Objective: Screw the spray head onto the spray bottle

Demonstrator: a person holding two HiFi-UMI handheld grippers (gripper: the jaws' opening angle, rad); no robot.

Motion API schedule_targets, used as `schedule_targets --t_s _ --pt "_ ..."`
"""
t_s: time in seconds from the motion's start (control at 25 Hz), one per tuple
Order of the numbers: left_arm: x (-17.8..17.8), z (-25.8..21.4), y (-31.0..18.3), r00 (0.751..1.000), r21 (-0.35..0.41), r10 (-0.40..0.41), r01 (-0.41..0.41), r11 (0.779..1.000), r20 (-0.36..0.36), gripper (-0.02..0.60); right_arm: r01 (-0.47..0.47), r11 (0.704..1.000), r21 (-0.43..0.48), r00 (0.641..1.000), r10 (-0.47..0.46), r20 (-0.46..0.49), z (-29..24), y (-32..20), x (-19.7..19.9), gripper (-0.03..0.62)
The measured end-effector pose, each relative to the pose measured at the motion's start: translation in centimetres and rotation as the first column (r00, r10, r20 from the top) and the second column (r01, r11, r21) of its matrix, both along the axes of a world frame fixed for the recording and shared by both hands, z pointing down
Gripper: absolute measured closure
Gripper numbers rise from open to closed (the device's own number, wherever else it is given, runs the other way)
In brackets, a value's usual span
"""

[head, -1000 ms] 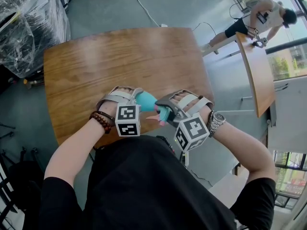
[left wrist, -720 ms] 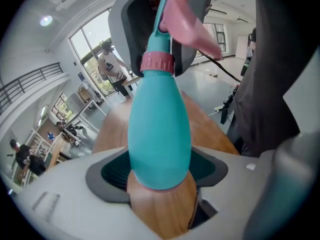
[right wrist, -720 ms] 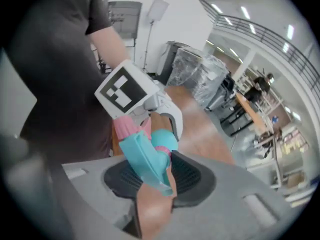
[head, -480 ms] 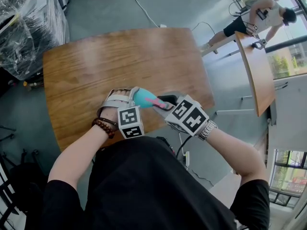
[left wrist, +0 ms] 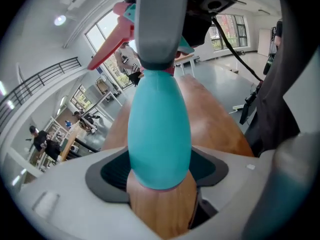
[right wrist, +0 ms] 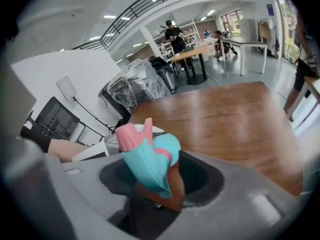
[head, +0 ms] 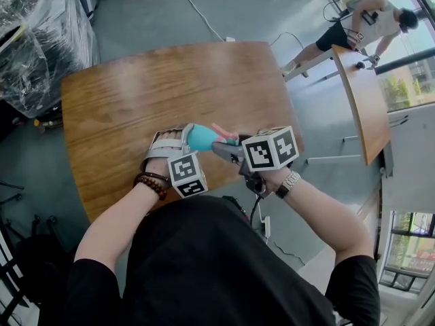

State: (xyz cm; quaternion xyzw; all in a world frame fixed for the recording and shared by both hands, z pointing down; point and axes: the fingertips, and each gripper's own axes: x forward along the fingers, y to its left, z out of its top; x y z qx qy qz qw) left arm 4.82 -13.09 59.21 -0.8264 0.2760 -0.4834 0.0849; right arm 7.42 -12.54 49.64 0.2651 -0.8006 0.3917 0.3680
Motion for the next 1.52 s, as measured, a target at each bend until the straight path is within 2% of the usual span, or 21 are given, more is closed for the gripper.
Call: schedule_targets --t_s 0.04,0.16,0.28,0.44,0.64,0.68,0.76,0.92,1.2,1.52 --pt "0.2 0.1 0.0 0.999 -0.026 -0.010 0.009 1.000 -0.033 0.204 0.017 0.999 0.031 1.000 -0.017 0.004 -0.3 -0.3 -0.1 0.339" --pt "0.4 0.8 -0.1 0.987 -0.123 -0.065 0.048 0.991 -0.144 0.201 0.046 0.991 0.125 0.999 -0.048 0.012 -1.9 -1.2 -0.1 0.316" --pt "-0.2 2.1 -0.7 0.963 -0.208 -0.145 0.097 0.973 -0.229 0.199 0.051 0.973 0.224 0.999 -0.053 0.001 -3.3 -1.9 0.7 0.315" --pt "-1.1 3.1 -2.9 0.905 -0.262 -0.265 0.182 0.948 -0.331 0.198 0.041 0.953 0.301 0.999 -0.038 -0.017 -3.5 -2.2 2.2 0.315" --pt "-1.8 3.7 -6.0 0.820 -0.292 -0.379 0.271 0.917 -0.429 0.196 0.004 0.954 0.299 1.000 0.000 -0.015 -1.5 -1.3 3.7 0.316" --pt "-1.9 3.8 -6.6 0.809 -0.290 -0.388 0.280 0.915 -0.442 0.195 -0.004 0.956 0.294 1.000 0.007 -0.010 -1.1 -1.1 4.0 0.316" --pt "-2.1 4.3 -7.6 0.809 -0.271 -0.380 0.282 0.921 -0.450 0.193 -0.008 0.955 0.295 1.000 0.013 -0.013 -0.3 -0.7 4.3 0.318" --pt "-2.2 5.5 -8.8 0.838 -0.218 -0.332 0.260 0.941 -0.433 0.193 -0.006 0.949 0.316 1.000 0.014 -0.022 0.7 -0.4 4.8 0.319" --pt "-1.5 7.0 -10.0 0.811 -0.231 -0.349 0.269 0.935 -0.469 0.192 -0.024 0.933 0.358 1.000 0.028 -0.006 1.3 -0.8 4.8 0.333" --pt "-0.5 7.1 -10.1 0.819 -0.229 -0.325 0.242 0.943 -0.473 0.176 -0.020 0.917 0.399 0.999 0.031 -0.019 1.9 -1.1 4.5 0.355"
